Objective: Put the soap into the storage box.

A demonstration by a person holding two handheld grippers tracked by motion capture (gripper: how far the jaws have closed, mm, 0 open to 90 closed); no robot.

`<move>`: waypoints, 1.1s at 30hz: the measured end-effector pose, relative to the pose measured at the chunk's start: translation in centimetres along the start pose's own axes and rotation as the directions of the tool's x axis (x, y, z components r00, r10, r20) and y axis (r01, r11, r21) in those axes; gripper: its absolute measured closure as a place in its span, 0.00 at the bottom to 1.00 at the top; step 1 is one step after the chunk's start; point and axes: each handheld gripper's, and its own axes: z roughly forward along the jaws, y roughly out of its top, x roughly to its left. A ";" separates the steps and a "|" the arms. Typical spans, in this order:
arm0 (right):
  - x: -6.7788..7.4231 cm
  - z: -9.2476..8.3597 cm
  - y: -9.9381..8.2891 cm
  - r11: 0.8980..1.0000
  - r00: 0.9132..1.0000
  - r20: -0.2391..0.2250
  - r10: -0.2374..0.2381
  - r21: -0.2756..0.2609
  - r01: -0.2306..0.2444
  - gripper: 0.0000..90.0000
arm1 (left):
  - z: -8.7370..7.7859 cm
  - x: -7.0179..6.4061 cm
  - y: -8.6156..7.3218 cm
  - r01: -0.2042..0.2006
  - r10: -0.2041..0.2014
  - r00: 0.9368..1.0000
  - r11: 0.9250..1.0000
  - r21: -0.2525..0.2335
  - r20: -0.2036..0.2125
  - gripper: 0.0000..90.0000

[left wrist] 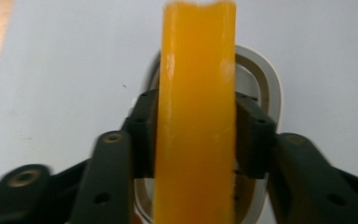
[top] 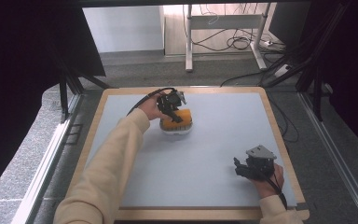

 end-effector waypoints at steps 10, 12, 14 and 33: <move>0.1 0.0 0.0 1.000 1.000 -0.001 -0.004 -0.002 0.004 0.17 | -1.9 -0.1 0.2 0.040 -0.046 0.988 0.998 -0.046 -0.148 0.30; 0.1 0.0 0.0 1.000 1.000 0.000 -0.004 -0.002 0.004 0.17 | -2.3 -0.2 0.2 0.055 -0.063 0.987 0.997 -0.060 -0.145 0.29; 0.1 0.1 0.0 1.000 1.000 0.000 -0.002 0.000 0.002 0.17 | -2.7 -0.4 0.1 0.063 -0.071 0.987 0.996 -0.061 -0.144 0.31; 0.4 -0.2 0.1 1.000 1.000 0.004 -0.008 -0.006 0.008 0.17 | -7.4 -6.1 -6.3 0.266 -0.294 0.951 0.935 -0.235 -0.097 0.31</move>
